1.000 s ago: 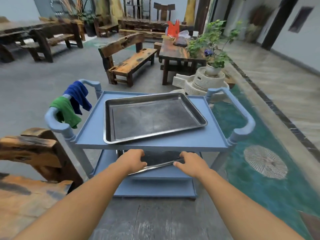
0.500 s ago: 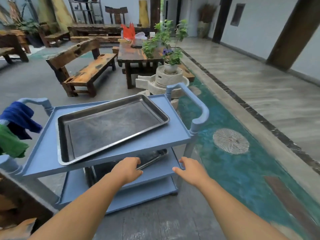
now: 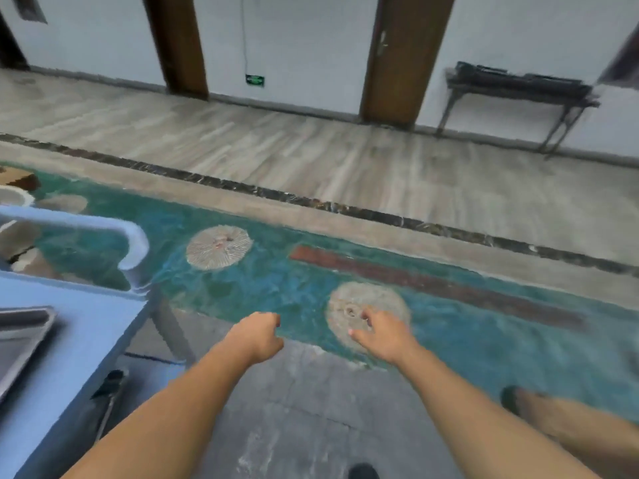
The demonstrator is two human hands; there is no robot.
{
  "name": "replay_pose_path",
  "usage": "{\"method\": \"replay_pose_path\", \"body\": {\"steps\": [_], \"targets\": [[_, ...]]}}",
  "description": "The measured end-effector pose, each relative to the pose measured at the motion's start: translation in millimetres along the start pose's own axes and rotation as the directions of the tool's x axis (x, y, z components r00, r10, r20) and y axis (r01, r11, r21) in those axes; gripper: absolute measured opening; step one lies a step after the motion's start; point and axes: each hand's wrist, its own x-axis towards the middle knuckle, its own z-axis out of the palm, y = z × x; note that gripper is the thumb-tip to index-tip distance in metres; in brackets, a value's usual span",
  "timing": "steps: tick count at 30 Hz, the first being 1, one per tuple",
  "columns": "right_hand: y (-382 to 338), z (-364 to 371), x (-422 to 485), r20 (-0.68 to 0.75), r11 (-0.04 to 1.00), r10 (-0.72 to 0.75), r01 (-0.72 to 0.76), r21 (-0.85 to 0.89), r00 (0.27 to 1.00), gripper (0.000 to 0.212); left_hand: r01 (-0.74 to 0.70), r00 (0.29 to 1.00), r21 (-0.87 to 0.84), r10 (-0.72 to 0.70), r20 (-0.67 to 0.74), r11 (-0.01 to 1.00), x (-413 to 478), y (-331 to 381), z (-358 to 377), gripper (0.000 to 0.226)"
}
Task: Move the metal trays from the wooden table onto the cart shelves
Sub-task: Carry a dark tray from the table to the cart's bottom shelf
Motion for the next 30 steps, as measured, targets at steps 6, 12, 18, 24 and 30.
{"method": "replay_pose_path", "body": {"steps": [6,12,18,24,30], "targets": [[126,-39,-115,-0.177,0.935,0.354,-0.352,0.046,0.918,0.062,-0.376,0.922,0.115,0.360,0.142,0.919,12,146,32,0.052],[231,-56,-247,-0.277,0.818,0.574,-0.554,0.153,0.771,0.055,-0.625,0.777,0.144,0.596,0.203,0.767,-22,299,75,0.050],[329,-55,-394,-0.298,0.675,0.737,-0.679,0.289,0.607,0.054,-0.804,0.592,0.149,0.755,0.281,0.575,-93,451,139,0.048],[399,-33,-559,-0.305,0.446,0.891,-0.774,0.449,0.336,0.067,-0.918,0.393,0.216,0.831,0.395,0.332,-174,588,207,0.036],[427,2,-706,-0.207,0.149,0.978,-0.764,0.628,0.020,0.062,-0.988,0.140,0.132,0.847,0.512,0.083,-269,699,274,0.050]]}}
